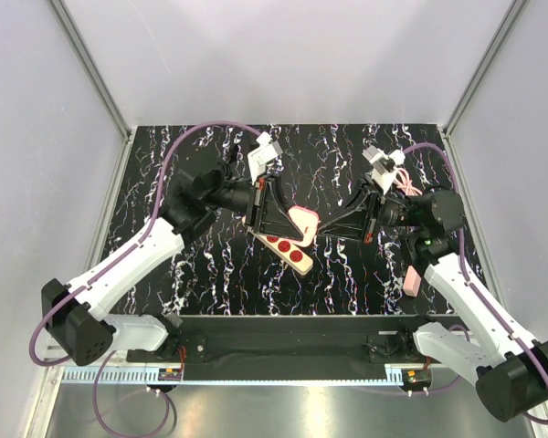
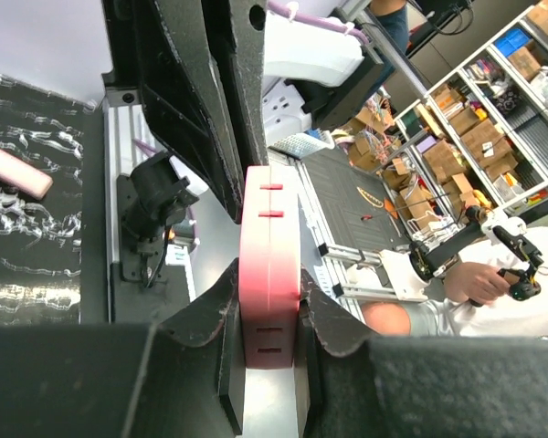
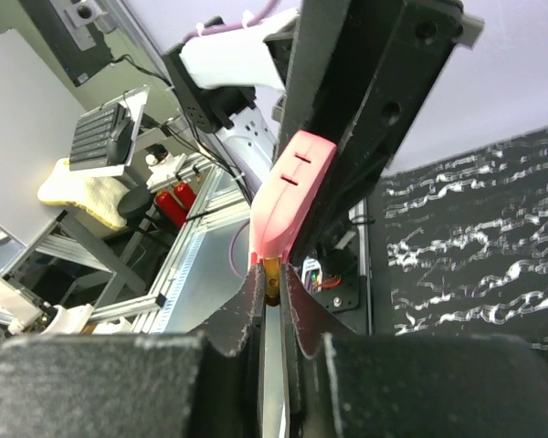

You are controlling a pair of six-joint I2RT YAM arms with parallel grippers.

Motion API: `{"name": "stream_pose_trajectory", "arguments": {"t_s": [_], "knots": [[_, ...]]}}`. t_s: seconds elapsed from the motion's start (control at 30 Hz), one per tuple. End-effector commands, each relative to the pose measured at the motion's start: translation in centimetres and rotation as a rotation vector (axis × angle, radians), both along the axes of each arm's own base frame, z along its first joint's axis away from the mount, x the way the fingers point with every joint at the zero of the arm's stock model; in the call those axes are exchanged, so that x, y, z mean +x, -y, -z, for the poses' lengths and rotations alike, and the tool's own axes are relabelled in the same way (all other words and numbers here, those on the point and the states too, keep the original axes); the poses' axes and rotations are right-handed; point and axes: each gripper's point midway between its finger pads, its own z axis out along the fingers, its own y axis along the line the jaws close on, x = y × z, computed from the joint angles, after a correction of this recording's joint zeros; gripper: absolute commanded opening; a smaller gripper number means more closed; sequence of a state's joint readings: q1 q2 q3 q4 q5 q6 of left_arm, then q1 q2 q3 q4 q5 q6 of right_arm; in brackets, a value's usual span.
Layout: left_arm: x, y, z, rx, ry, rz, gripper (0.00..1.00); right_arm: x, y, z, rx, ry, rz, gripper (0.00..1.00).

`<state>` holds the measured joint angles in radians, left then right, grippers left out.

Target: Insert the plug

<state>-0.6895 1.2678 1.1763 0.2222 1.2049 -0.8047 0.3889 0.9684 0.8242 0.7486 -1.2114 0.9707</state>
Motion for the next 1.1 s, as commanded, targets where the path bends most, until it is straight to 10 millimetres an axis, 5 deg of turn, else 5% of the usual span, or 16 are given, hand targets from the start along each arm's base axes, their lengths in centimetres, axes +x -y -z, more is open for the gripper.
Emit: {"name": "stream_pose_trajectory", "arguments": {"t_s": [0.0, 0.5, 0.6, 0.77, 0.87, 1.07], "knots": [[2.4, 1.2, 1.1, 0.073, -0.007, -0.109, 0.0, 1.1, -0.3, -1.2, 0.016, -0.003, 0.081, 0.04], [5.9, 1.6, 3.8, 0.217, -0.013, -0.259, 0.0, 7.0, -0.2, 3.1, -0.15, -0.238, 0.385, 0.0], [5.8, 1.5, 4.1, 0.225, -0.015, -0.255, 0.0, 7.1, -0.5, 3.5, -0.158, -0.259, 0.368, 0.2], [4.6, 1.0, 4.4, 0.217, 0.008, -0.195, 0.0, 5.3, -0.5, 2.8, -0.166, -0.218, 0.282, 0.68], [3.3, 0.5, 4.8, 0.215, 0.01, -0.142, 0.0, 4.7, -0.5, 2.7, -0.187, -0.218, 0.252, 0.76], [1.3, 0.0, 5.2, 0.2, 0.028, -0.066, 0.0, 4.5, -0.8, 3.6, -0.237, -0.232, 0.192, 0.72]]}}
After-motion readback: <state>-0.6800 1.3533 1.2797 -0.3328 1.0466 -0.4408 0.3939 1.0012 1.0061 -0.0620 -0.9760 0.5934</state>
